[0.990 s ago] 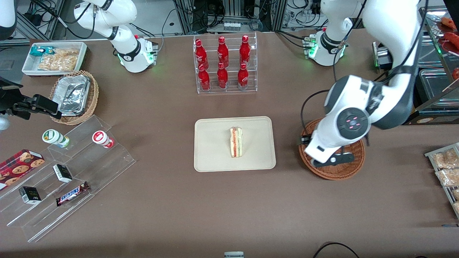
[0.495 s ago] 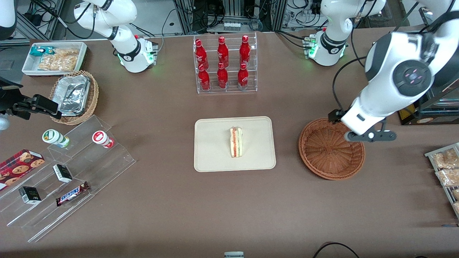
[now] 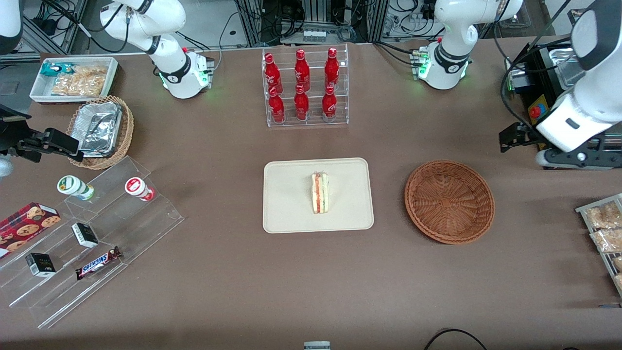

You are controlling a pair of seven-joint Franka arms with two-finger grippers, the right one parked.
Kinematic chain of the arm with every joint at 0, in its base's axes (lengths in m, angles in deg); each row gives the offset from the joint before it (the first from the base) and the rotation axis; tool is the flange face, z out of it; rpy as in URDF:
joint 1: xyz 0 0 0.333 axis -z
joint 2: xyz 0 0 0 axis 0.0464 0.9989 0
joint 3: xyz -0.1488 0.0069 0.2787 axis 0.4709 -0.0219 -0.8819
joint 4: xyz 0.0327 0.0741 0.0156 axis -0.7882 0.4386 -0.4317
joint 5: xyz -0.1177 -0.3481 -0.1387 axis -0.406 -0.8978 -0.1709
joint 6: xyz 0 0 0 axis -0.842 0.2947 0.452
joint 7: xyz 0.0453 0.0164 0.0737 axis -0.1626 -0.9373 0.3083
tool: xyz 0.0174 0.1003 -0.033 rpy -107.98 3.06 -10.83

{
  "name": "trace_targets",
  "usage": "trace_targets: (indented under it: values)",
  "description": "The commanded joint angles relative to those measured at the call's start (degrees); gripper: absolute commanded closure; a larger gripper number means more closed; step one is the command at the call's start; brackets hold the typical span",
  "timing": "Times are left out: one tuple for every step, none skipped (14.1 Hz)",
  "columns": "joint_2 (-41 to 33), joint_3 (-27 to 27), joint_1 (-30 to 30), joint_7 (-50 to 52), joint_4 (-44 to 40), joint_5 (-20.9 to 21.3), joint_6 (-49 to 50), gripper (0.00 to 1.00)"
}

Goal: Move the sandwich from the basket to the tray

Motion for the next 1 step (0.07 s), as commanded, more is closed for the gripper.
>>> trace_targets:
  values:
    - [-1.13,0.28,0.03,0.25,-2.06,-0.70,1.15,0.00]
